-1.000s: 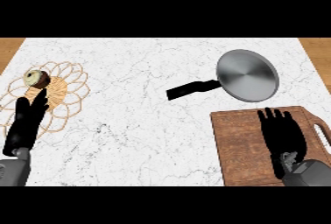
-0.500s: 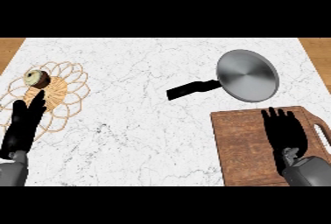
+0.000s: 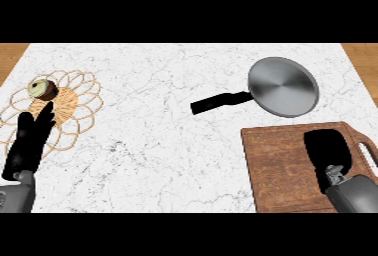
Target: Pick the sweet potato from the cutting board and place it in the pan
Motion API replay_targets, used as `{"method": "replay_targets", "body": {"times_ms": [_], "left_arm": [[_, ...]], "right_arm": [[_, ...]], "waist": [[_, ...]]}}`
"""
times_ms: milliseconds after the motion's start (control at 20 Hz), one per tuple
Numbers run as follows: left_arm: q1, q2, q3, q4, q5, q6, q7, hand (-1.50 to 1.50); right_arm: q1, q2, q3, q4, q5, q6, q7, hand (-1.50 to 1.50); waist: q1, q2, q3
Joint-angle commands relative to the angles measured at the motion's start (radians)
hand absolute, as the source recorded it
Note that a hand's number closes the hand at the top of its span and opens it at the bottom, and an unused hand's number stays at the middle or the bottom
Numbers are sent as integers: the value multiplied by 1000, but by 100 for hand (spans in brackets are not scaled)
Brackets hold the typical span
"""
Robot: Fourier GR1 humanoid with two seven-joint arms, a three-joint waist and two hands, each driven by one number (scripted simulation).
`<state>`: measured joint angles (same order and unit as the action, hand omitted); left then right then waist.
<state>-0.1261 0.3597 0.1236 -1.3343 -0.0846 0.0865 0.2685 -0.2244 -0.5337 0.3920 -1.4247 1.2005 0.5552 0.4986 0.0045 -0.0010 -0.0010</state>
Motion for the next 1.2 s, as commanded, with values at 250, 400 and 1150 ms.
{"method": "replay_targets", "body": {"times_ms": [250, 400, 1150], "left_arm": [[-22, -30, 24, 84, -36, -5, -71, 0], [8, 11, 52, 6, 5, -28, -13, 0], [42, -12, 43, 3, -15, -10, -32, 0]], "right_arm": [[30, -2, -22, 49, 119, -129, -111, 150], [113, 44, -186, -89, -8, -99, 34, 150], [369, 223, -491, -651, -118, -521, 134, 150]], "waist": [[-5, 2, 1], [-31, -8, 2], [-39, -7, 0]]}}
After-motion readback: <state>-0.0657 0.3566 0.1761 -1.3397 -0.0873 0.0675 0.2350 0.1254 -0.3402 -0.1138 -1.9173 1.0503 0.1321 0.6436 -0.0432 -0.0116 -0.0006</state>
